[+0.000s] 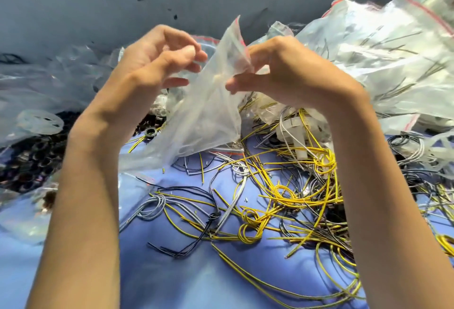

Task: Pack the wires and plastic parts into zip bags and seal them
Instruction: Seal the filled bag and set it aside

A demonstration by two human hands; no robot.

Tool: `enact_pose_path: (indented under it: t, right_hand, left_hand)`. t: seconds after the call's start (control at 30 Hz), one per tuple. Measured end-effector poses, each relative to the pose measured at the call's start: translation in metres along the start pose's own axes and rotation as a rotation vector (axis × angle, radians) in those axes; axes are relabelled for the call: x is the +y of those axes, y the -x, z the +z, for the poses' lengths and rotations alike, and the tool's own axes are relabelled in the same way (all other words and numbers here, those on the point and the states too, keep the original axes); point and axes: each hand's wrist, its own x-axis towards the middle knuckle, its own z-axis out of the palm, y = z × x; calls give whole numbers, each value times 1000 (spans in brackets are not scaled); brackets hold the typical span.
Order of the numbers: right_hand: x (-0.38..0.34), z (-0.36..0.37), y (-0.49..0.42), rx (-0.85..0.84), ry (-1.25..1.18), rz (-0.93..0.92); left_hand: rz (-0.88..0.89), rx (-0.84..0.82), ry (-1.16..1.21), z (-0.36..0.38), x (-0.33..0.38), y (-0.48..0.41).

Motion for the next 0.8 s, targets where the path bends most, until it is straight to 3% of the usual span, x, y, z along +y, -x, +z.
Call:
enact_pose_path:
  t: [0.13, 0.33, 0.5, 0.67, 0.8]
  right_hand:
    - [-8, 7, -8, -98, 80, -90]
    - [-11, 6, -6, -10, -1, -114]
    - [-9, 6, -5, 23, 23, -135]
    - [1, 1, -2, -106, 168, -48]
    - [0, 0, 0, -185, 115, 2]
  left_hand:
    - [45, -38, -49, 13, 7, -1]
    - [123, -13, -147, 17, 10, 1]
    - [88, 14, -211, 9, 2, -1]
    - [80, 211, -224, -17, -10, -3]
    - [69, 291, -239, -32, -14, 1]
